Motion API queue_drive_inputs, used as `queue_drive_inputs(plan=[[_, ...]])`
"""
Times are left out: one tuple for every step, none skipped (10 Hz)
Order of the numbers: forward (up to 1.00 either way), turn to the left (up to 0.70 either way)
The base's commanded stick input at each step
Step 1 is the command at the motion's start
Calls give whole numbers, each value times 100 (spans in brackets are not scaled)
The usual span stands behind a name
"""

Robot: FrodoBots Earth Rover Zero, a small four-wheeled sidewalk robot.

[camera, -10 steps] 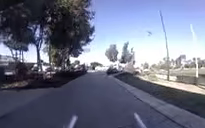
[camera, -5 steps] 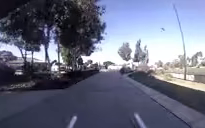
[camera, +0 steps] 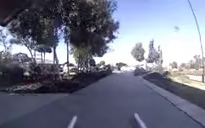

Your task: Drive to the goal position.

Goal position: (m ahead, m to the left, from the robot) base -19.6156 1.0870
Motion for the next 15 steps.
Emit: queue_drive_inputs(plan=[[100,0],[100,0],[100,0],[100,0],[100,-27],[100,-27],[100,-27],[100,-27],[100,-27],[100,-27],[100,-27],[100,-27],[100,-27],[100,-27],[100,-27]])
